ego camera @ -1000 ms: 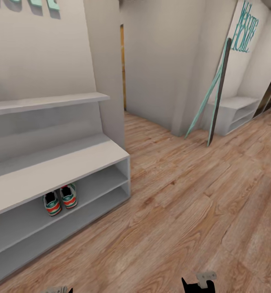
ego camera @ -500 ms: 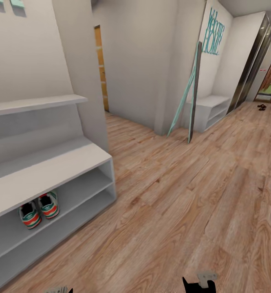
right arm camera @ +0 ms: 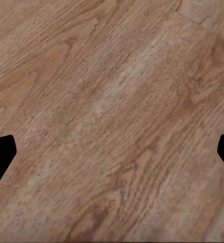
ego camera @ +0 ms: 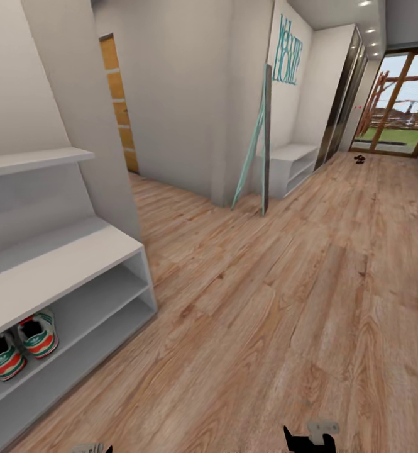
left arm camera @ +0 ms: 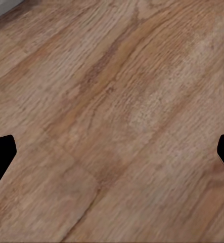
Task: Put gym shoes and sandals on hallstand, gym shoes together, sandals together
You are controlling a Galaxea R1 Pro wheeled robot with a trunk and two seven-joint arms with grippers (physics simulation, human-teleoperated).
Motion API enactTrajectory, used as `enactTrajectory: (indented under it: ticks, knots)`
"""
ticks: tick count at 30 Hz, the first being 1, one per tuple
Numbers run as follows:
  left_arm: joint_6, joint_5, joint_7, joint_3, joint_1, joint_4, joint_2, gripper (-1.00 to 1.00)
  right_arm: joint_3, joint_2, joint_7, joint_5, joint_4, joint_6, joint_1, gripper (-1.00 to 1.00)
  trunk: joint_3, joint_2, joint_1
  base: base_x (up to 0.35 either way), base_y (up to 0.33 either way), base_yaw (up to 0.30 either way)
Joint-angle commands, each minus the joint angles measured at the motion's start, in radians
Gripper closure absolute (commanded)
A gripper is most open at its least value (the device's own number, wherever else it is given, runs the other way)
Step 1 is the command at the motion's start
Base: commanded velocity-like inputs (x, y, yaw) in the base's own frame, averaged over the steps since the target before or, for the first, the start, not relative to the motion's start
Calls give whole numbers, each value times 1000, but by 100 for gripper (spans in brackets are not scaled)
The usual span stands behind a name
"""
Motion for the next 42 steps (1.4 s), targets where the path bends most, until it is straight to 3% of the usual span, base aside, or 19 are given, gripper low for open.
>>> enactTrajectory:
  ticks: [1, 32, 42]
  knots:
    - [-4, -9, -6, 8, -1, 0, -1, -100, 7, -1, 6, -12, 1, -3, -1, -100, -1, 0, 0, 0, 0, -288]
    - [-4, -8, -6, 9, -1, 0, -1, -100, 6, -3, 9, -15, 1, -2, -1, -100, -11, 0, 0, 0, 0, -285]
    - [-4, -9, -6, 8, -1, -1, -1, -100, 7, -3, 9, -15, 2, -2, -1, -100, -9, 0, 0, 151, 0, -300]
